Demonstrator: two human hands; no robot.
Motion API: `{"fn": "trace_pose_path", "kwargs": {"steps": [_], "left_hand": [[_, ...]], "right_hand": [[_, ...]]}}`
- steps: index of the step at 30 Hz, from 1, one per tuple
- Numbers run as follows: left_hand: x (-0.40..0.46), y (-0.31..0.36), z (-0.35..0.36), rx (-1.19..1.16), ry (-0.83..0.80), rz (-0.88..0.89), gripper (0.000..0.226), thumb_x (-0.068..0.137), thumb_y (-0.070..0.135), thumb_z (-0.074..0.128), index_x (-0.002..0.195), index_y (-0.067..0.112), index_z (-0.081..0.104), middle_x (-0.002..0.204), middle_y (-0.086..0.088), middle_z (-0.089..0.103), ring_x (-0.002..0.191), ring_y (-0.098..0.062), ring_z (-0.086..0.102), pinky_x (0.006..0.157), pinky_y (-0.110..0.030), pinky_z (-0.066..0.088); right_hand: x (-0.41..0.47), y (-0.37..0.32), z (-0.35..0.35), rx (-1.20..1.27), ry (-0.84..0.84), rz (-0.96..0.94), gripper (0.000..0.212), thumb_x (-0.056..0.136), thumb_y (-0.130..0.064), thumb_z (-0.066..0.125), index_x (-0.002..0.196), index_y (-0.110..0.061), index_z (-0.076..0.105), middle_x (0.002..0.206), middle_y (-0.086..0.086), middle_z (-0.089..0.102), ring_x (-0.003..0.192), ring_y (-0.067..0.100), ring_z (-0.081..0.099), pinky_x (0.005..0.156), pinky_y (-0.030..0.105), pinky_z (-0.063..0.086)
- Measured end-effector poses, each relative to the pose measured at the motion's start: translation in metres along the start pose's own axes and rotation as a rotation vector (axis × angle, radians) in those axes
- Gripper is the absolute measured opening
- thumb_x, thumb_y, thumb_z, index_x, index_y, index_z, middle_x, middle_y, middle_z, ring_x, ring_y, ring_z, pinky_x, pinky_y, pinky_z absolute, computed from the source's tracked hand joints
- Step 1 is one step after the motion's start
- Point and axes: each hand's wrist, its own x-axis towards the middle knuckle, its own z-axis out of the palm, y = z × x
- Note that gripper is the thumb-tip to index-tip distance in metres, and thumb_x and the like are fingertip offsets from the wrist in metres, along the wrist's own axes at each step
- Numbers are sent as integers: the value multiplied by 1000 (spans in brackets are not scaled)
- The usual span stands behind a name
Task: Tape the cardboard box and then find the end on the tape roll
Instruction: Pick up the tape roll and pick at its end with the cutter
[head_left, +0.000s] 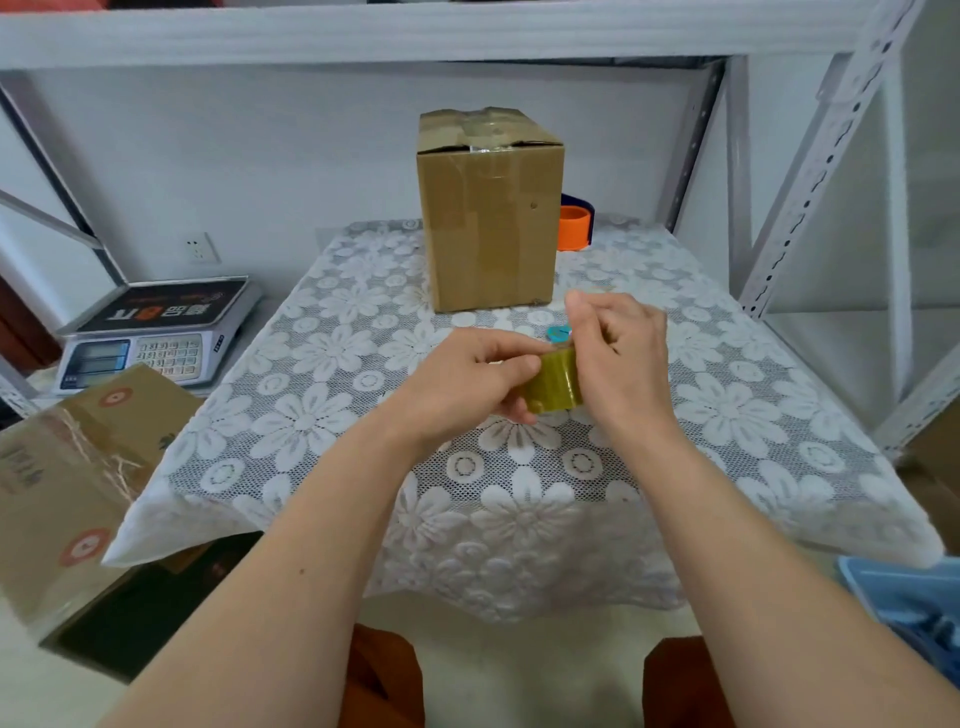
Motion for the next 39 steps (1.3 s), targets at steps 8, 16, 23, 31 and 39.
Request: {"fn": "trace_pose_path", "kwargs": {"steps": [8, 16, 23, 31, 39], "left_hand": [[1, 3, 12, -5, 132, 53, 11, 83, 7, 60, 81, 3, 70, 58, 6, 58, 48, -4, 53, 65, -36, 58], [2, 2, 13, -101, 129, 44, 18, 82, 1, 57, 75, 10, 71, 58, 3, 59, 47, -4, 49, 57, -26, 48], [1, 1, 14, -172, 80, 39, 14, 87, 11, 62, 77, 11, 72, 52, 2, 54, 49, -8, 46, 59, -27, 47], [5, -4, 13, -216, 60, 49, 10, 87, 12, 64, 88, 5, 71, 52, 10, 56, 48, -3, 44, 55, -21, 46], [2, -1, 11, -270, 43, 1, 18, 92, 10, 55, 87, 6, 72, 60, -9, 46, 48, -9, 45, 56, -23, 46]], "right_hand": [[-2, -5, -2, 94, -24, -10, 60, 95, -42, 45, 80, 14, 61, 88, 25, 65, 86, 35, 58, 80, 46, 47], [-4, -13, -4, 115, 14, 37, 57, 95, -39, 48, 82, 15, 61, 90, 27, 63, 85, 36, 57, 74, 41, 45], [-4, -12, -6, 148, 14, 82, 56, 94, -41, 49, 82, 12, 63, 90, 18, 66, 87, 29, 60, 77, 37, 46], [-5, -13, -6, 167, 23, 129, 57, 93, -43, 50, 82, 12, 62, 88, 16, 67, 84, 30, 61, 77, 43, 49], [-5, -14, -7, 169, 37, 121, 56, 94, -40, 50, 79, 12, 63, 87, 15, 67, 78, 26, 60, 73, 37, 47]]}}
